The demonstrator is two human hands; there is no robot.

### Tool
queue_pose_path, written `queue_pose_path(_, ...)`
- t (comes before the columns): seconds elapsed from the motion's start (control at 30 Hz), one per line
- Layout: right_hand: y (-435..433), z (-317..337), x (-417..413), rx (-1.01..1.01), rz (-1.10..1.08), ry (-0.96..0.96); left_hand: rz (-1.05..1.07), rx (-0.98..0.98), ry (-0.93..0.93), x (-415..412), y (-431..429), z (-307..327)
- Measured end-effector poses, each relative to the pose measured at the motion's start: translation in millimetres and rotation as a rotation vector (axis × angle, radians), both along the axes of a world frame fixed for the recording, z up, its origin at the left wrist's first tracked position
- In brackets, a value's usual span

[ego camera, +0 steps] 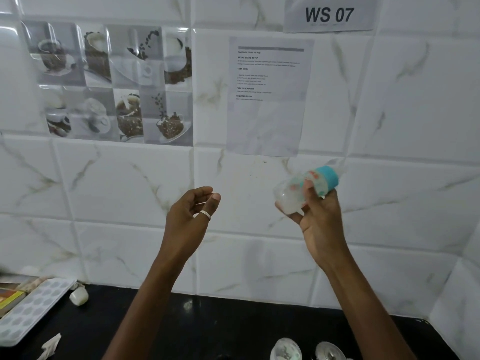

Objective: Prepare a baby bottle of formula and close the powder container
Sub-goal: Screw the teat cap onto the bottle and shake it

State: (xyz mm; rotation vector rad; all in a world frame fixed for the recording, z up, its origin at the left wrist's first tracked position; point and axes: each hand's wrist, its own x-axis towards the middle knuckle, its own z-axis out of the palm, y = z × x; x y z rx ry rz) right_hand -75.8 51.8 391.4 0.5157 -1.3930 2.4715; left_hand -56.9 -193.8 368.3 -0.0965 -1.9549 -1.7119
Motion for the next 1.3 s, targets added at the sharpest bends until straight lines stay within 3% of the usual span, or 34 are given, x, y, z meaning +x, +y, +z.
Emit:
queue_pose_path(0.13, -6, -12, 6, 0.421, 0.107, -0.057, 0.003, 0.009, -0.001, -1, 0, 1)
queue_pose_path(0.3, -1, -2, -1, -0.041, 0.022, -0.04, 0.002, 0.004, 0.002, 0, 1, 1)
queue_pose_path(0.47, -8, -15, 3, 0.409, 0.075, -0.056, 0.005, 0.015, -0.002, 1, -2, 1)
queue_pose_path(0.63, 3, -3, -5, -0.043, 0.034, -0.032, 0.003, 0.003, -0.001, 2, -2, 2)
queue_pose_path(0.8, -1, -18, 3, 0.466, 0.135, -0.07, 0.009, 0.003, -0.004, 1, -2, 1)
queue_pose_path(0.83, 1, -17, 3, 0.426, 0.13, -0.068, 0.005, -0.001, -0.004, 1, -1, 1)
queue_pose_path(0.97, 6, -8, -3, -0.061, 0.053, -0.078, 0.002, -0.015, -0.001, 1, -1, 1)
queue_pose_path(1.03, 5, -11, -4, 0.041, 0.034, -0.073, 0.007, -0.011, 0.001, 1, -2, 1)
queue_pose_path(1.13, 4, -18, -1, 0.358, 0.084, -0.074, 0.007, -0.004, -0.001, 0, -1, 4)
queue_pose_path(1.17, 6, -17, -1, 0.329, 0.078, -0.061, 0.004, -0.008, -0.001, 0, 0, 4)
queue_pose_path(1.3, 11, -3, -4, -0.101, 0.014, -0.026, -0.003, -0.005, 0.0, 1, 1, 4)
